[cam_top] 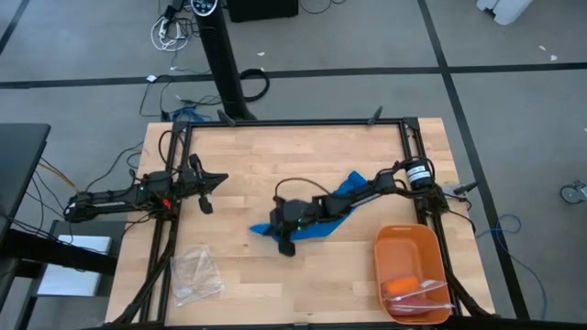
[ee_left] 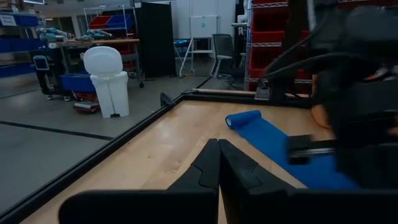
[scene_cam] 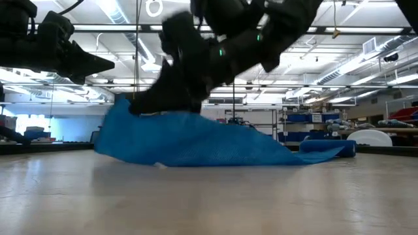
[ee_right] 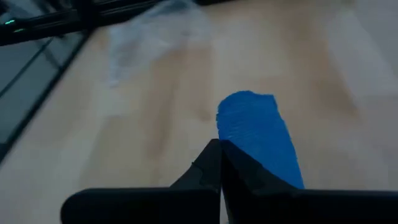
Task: Roll bandage
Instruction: Roll the blue bandage
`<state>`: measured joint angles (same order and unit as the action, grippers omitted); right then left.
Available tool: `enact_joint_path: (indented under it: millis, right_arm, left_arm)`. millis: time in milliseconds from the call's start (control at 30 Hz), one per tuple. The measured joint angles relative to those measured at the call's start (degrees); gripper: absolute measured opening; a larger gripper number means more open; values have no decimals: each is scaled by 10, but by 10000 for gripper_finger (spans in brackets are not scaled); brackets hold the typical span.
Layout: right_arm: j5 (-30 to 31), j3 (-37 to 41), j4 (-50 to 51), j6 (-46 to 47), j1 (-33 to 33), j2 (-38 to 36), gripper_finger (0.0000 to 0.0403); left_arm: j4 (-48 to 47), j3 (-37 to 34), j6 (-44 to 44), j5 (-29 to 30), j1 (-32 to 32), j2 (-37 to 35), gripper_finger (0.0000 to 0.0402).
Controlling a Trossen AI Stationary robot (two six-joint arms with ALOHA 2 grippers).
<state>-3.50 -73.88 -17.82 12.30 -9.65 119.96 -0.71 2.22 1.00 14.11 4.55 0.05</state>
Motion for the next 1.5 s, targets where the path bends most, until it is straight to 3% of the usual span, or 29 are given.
enact_joint_path:
  millis: [267, 633, 1200, 1333, 1500]
  right_arm:
    - [43, -44, 52, 16, -75, 0, 3]
    - [45, -47, 52, 62, -114, 0, 16]
    - [48, -47, 23, 137, -140, 0, 153]
    - [75, -47, 37, 123, -145, -4, 138]
    - [126, -47, 92, 88, -157, -45, 80]
  left_arm:
    - [0, 0, 0, 0, 0, 0, 6]
    - [0, 0, 0, 0, 0, 0, 6]
    - [0, 0, 0, 0, 0, 0, 6]
    - [0, 0, 0, 0, 0, 0, 6]
    - [0, 0, 0, 0, 0, 0, 6]
